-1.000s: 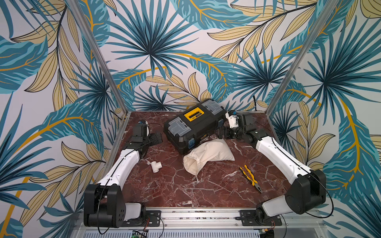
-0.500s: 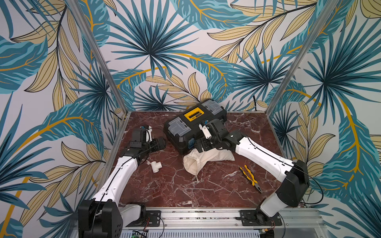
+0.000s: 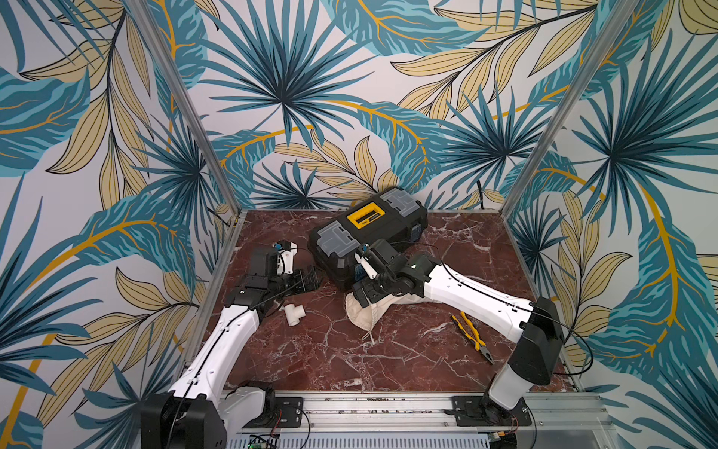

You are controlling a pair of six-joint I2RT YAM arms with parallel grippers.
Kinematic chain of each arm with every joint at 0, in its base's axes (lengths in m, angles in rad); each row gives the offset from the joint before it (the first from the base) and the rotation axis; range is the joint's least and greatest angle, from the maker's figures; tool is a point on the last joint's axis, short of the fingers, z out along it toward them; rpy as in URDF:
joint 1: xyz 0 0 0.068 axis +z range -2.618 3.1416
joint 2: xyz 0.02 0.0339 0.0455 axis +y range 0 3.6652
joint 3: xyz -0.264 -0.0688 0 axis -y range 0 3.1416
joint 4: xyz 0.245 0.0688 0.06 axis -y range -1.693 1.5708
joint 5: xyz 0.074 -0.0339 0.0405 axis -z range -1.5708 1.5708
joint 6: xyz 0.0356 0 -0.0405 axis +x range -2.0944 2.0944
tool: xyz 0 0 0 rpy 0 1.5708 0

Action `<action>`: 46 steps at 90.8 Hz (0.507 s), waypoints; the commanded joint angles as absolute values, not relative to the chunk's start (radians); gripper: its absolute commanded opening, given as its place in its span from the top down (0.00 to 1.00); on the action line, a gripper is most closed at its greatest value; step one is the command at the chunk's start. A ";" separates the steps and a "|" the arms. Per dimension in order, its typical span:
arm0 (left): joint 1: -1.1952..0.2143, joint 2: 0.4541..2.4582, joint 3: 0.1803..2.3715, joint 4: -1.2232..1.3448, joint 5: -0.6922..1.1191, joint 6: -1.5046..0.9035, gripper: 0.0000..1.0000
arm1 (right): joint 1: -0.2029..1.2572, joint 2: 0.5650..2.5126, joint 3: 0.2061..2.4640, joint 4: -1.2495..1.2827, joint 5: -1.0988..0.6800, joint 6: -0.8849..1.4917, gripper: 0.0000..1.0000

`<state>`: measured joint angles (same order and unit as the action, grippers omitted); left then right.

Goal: Close the soil bag
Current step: Adjust the soil bag at the center of the board.

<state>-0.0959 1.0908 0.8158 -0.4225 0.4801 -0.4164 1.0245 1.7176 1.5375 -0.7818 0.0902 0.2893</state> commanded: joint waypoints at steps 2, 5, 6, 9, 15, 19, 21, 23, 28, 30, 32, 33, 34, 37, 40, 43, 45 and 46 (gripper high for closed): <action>-0.100 1.066 0.793 -0.406 0.500 -0.422 0.00 | 1.056 1.745 1.567 -0.899 0.157 0.329 0.01; -0.100 1.062 0.793 -0.409 0.500 -0.421 0.00 | 1.065 1.750 1.573 -0.918 0.172 0.342 0.01; -0.100 1.061 0.794 -0.411 0.499 -0.420 0.00 | 1.069 1.752 1.575 -0.922 0.178 0.345 0.01; -0.101 1.060 0.795 -0.414 0.500 -0.418 0.00 | 1.078 1.759 1.581 -0.940 0.197 0.357 0.01; -0.100 1.058 0.793 -0.413 0.498 -0.417 0.00 | 1.091 1.774 1.594 -0.966 0.229 0.377 0.01; -0.101 1.061 0.790 -0.410 0.500 -0.419 0.00 | 1.098 1.789 1.603 -0.976 0.249 0.391 0.01; -0.100 1.061 0.789 -0.409 0.501 -0.420 0.00 | 1.101 1.793 1.608 -0.979 0.255 0.396 0.01; -0.101 1.062 0.787 -0.407 0.502 -0.422 0.00 | 1.104 1.798 1.610 -0.983 0.261 0.402 0.01; -0.100 1.064 0.786 -0.404 0.508 -0.423 0.00 | 1.110 1.810 1.614 -0.988 0.275 0.420 0.01; -0.101 1.066 0.787 -0.403 0.510 -0.425 0.00 | 1.110 1.816 1.614 -0.992 0.279 0.428 0.01; -0.100 1.067 0.787 -0.403 0.512 -0.425 0.00 | 1.111 1.820 1.613 -0.995 0.282 0.435 0.01; -0.101 1.069 0.788 -0.403 0.513 -0.425 0.00 | 1.111 1.821 1.612 -0.996 0.283 0.439 0.01; -0.102 1.069 0.790 -0.403 0.513 -0.424 0.00 | 1.112 1.824 1.611 -0.997 0.284 0.441 0.01; -0.101 1.069 0.792 -0.405 0.516 -0.423 0.00 | 1.114 1.830 1.609 -1.001 0.290 0.451 0.01; -0.102 1.070 0.795 -0.408 0.517 -0.422 0.00 | 1.117 1.833 1.607 -1.002 0.296 0.458 0.01; -0.103 1.071 0.798 -0.412 0.517 -0.420 0.00 | 1.118 1.840 1.605 -1.004 0.303 0.463 0.01; -0.105 1.072 0.800 -0.415 0.517 -0.418 0.00 | 1.119 1.844 1.605 -1.006 0.308 0.467 0.02; -0.105 1.072 0.802 -0.417 0.517 -0.418 0.00 | 1.120 1.847 1.605 -1.007 0.312 0.469 0.02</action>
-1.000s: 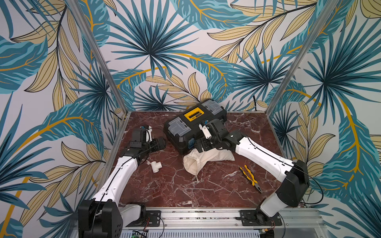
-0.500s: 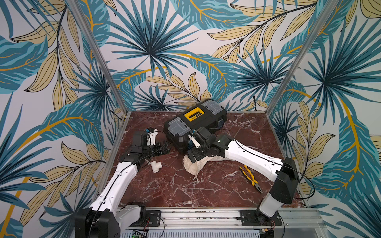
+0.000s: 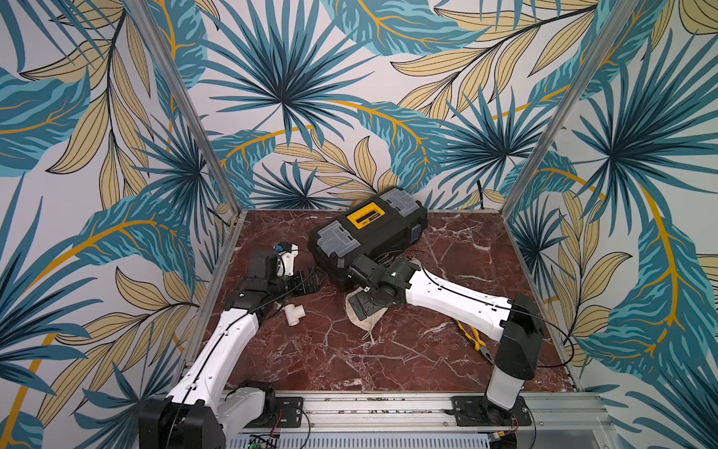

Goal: Close the soil bag
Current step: Adjust the soil bag at the center of the board.

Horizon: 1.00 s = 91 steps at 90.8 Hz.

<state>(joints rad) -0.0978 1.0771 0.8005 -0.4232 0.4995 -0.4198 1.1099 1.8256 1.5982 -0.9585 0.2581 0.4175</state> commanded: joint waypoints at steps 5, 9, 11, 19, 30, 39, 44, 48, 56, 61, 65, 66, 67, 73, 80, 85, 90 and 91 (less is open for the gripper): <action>-0.109 1.074 0.810 -0.426 0.516 -0.412 0.00 | 1.121 1.860 1.608 -1.019 0.329 0.482 0.05; -0.110 1.072 0.813 -0.433 0.514 -0.411 0.00 | 1.122 1.868 1.613 -1.036 0.347 0.492 0.09; -0.110 1.070 0.816 -0.437 0.511 -0.409 0.00 | 1.123 1.871 1.615 -1.042 0.356 0.499 0.12; -0.112 1.061 0.816 -0.445 0.504 -0.411 0.00 | 1.124 1.863 1.617 -1.060 0.394 0.521 0.24; -0.117 1.055 0.813 -0.445 0.500 -0.423 0.00 | 1.123 1.831 1.613 -1.065 0.430 0.532 0.54; -0.128 1.057 0.825 -0.446 0.495 -0.424 0.00 | 1.123 1.798 1.614 -1.070 0.445 0.547 0.89; -0.139 1.062 0.841 -0.453 0.486 -0.420 0.00 | 1.123 1.781 1.615 -1.072 0.456 0.556 0.98; -0.149 1.065 0.855 -0.460 0.479 -0.416 0.00 | 1.121 1.771 1.629 -1.085 0.468 0.559 1.00; -0.185 1.076 0.900 -0.476 0.456 -0.404 0.00 | 1.119 1.763 1.680 -1.125 0.491 0.560 1.00; -0.215 1.087 0.934 -0.484 0.442 -0.396 0.00 | 1.109 1.756 1.702 -1.143 0.497 0.550 1.00; -0.234 1.100 0.962 -0.490 0.432 -0.393 0.00 | 1.095 1.745 1.714 -1.148 0.493 0.542 1.00; -0.243 1.103 0.971 -0.493 0.429 -0.392 0.00 | 1.090 1.741 1.716 -1.148 0.493 0.541 1.00; -0.249 1.107 0.979 -0.495 0.427 -0.392 0.00 | 1.085 1.737 1.719 -1.149 0.491 0.540 1.00; -0.277 1.131 1.026 -0.507 0.412 -0.388 0.00 | 1.045 1.712 1.718 -1.139 0.466 0.520 1.00; -0.320 1.164 1.081 -0.523 0.392 -0.383 0.00 | 0.991 1.674 1.705 -1.122 0.439 0.492 1.00; -0.350 1.191 1.130 -0.539 0.378 -0.377 0.00 | 0.959 1.647 1.687 -1.099 0.423 0.462 1.00; -0.369 1.222 1.174 -0.561 0.368 -0.370 0.00 | 0.927 1.617 1.662 -1.073 0.410 0.442 1.00; -0.373 1.226 1.185 -0.565 0.367 -0.368 0.00 | 0.920 1.609 1.655 -1.067 0.405 0.436 1.00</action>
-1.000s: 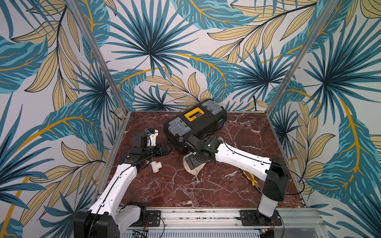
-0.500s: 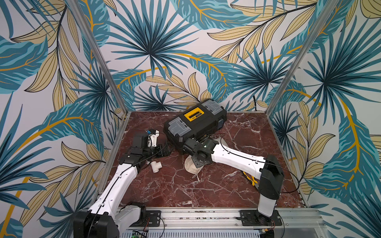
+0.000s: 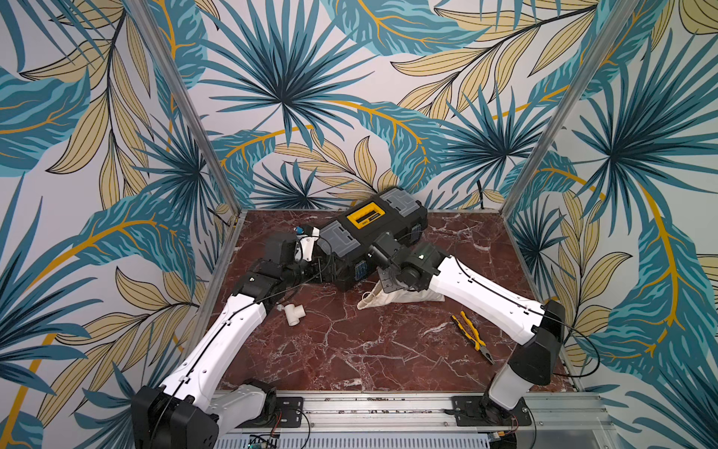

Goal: Close the soil bag
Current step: Adjust the soil bag at the center of the board.

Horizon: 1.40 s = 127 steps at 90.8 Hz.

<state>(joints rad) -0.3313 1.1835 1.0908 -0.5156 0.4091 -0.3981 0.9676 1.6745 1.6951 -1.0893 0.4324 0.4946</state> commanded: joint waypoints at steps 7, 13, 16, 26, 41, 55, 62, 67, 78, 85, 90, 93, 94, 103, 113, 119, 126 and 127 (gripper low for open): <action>-0.401 1.274 1.245 -0.591 0.352 -0.364 0.00 | 0.884 1.567 1.621 -1.036 0.381 0.415 1.00; -0.423 1.302 1.282 -0.604 0.346 -0.365 0.00 | 0.859 1.530 1.595 -1.016 0.358 0.400 1.00; -0.433 1.314 1.300 -0.613 0.344 -0.366 0.00 | 0.849 1.516 1.580 -1.000 0.344 0.388 1.00; -0.462 1.363 1.373 -0.655 0.341 -0.366 0.00 | 0.823 1.451 1.540 -0.958 0.299 0.361 1.00; -0.502 1.423 1.502 -0.733 0.331 -0.337 0.00 | 0.797 1.378 1.509 -0.924 0.231 0.347 1.00; -0.510 1.449 1.550 -0.727 0.384 -0.306 0.00 | 0.770 1.314 1.454 -0.827 0.139 0.341 1.00; -0.511 1.444 1.548 -0.701 0.408 -0.285 0.00 | 0.761 1.308 1.439 -0.800 0.091 0.350 1.00; -0.513 1.438 1.543 -0.684 0.435 -0.261 0.00 | 0.761 1.307 1.435 -0.791 0.072 0.358 1.00; -0.531 1.425 1.526 -0.675 0.457 -0.225 0.00 | 0.757 1.311 1.425 -0.758 0.053 0.371 1.00; -0.558 1.416 1.521 -0.689 0.453 -0.213 0.00 | 0.754 1.331 1.427 -0.734 -0.002 0.374 1.00; -0.586 1.409 1.516 -0.707 0.417 -0.199 0.00 | 0.753 1.345 1.418 -0.709 -0.035 0.374 1.00; -0.602 1.401 1.508 -0.717 0.389 -0.198 0.00 | 0.752 1.357 1.414 -0.700 -0.048 0.374 1.00; -0.605 1.399 1.504 -0.719 0.380 -0.199 0.00 | 0.751 1.360 1.413 -0.698 -0.053 0.374 1.00; -0.638 1.373 1.458 -0.703 0.313 -0.248 0.00 | 0.737 1.389 1.412 -0.678 -0.110 0.354 1.00; -0.669 1.361 1.415 -0.654 0.255 -0.298 0.00 | 0.700 1.383 1.371 -0.624 -0.196 0.317 1.00; -0.692 1.367 1.407 -0.644 0.198 -0.301 0.00 | 0.663 1.368 1.326 -0.586 -0.236 0.291 1.00; -0.708 1.380 1.402 -0.638 0.153 -0.311 0.00 | 0.611 1.346 1.272 -0.545 -0.307 0.263 1.00; -0.709 1.383 1.402 -0.638 0.152 -0.312 0.00 | 0.606 1.343 1.267 -0.541 -0.316 0.261 1.00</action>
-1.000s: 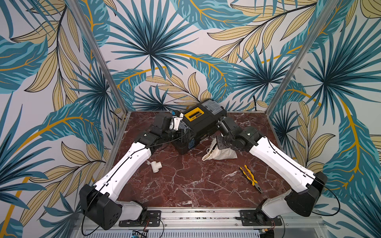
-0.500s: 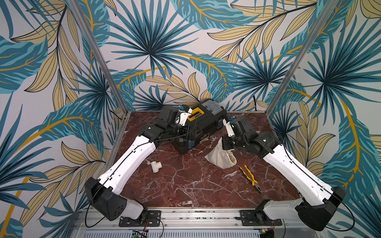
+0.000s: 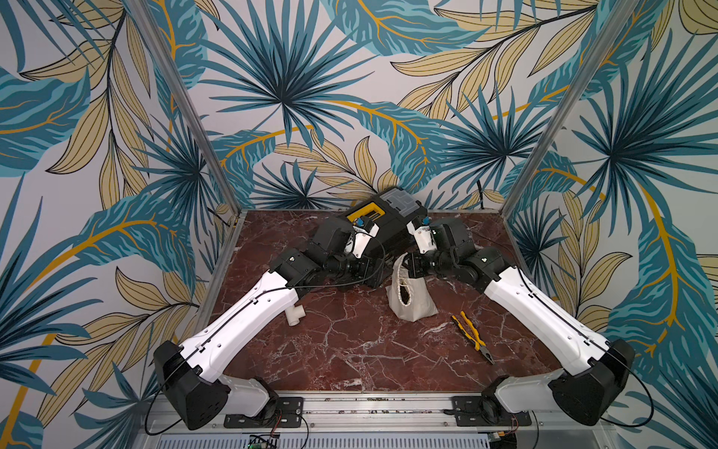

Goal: Close the soil bag
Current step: Adjust the soil bag at the center of the board.

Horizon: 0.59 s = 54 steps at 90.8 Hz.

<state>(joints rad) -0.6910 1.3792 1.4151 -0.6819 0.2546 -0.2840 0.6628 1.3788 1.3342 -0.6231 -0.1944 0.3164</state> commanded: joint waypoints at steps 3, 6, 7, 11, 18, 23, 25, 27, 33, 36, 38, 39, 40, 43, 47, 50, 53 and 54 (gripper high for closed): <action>-0.710 1.392 1.405 -0.635 0.149 -0.317 0.00 | 0.589 1.335 1.253 -0.531 -0.340 0.253 1.00; -0.711 1.400 1.406 -0.631 0.147 -0.319 0.00 | 0.578 1.331 1.245 -0.523 -0.361 0.246 1.00; -0.713 1.402 1.407 -0.630 0.147 -0.319 0.00 | 0.576 1.330 1.245 -0.523 -0.365 0.244 1.00; -0.716 1.415 1.417 -0.624 0.147 -0.323 0.00 | 0.569 1.329 1.246 -0.528 -0.378 0.240 1.00; -0.723 1.435 1.443 -0.624 0.156 -0.326 0.00 | 0.563 1.328 1.252 -0.532 -0.405 0.240 1.00; -0.727 1.448 1.467 -0.630 0.167 -0.315 0.00 | 0.563 1.326 1.250 -0.524 -0.428 0.246 1.00; -0.729 1.452 1.477 -0.633 0.171 -0.306 0.00 | 0.563 1.325 1.248 -0.517 -0.440 0.247 1.00; -0.730 1.454 1.485 -0.635 0.177 -0.297 0.00 | 0.563 1.325 1.247 -0.512 -0.445 0.249 1.00; -0.730 1.463 1.502 -0.650 0.184 -0.273 0.00 | 0.563 1.324 1.242 -0.496 -0.465 0.258 1.00; -0.730 1.467 1.510 -0.658 0.187 -0.261 0.00 | 0.563 1.325 1.246 -0.493 -0.473 0.265 1.00; -0.729 1.470 1.514 -0.665 0.193 -0.253 0.00 | 0.563 1.325 1.248 -0.490 -0.478 0.270 1.00; -0.729 1.470 1.517 -0.668 0.194 -0.251 0.00 | 0.562 1.325 1.250 -0.489 -0.480 0.273 1.00; -0.729 1.471 1.519 -0.671 0.196 -0.247 0.00 | 0.563 1.325 1.252 -0.488 -0.483 0.275 1.00; -0.730 1.471 1.527 -0.678 0.198 -0.240 0.00 | 0.563 1.324 1.256 -0.488 -0.489 0.283 1.00; -0.730 1.468 1.528 -0.681 0.197 -0.236 0.00 | 0.563 1.322 1.263 -0.489 -0.499 0.289 1.00; -0.730 1.465 1.525 -0.678 0.201 -0.236 0.00 | 0.563 1.320 1.266 -0.492 -0.506 0.290 1.00; -0.730 1.460 1.521 -0.674 0.202 -0.239 0.00 | 0.563 1.322 1.269 -0.495 -0.509 0.288 1.00; -0.730 1.458 1.519 -0.673 0.204 -0.241 0.00 | 0.563 1.322 1.270 -0.498 -0.509 0.287 1.00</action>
<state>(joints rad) -0.7258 1.4704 1.4952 -0.6666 0.1871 -0.2676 0.5652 1.3415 1.2568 -0.5243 -0.4599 0.2768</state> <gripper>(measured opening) 0.999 0.061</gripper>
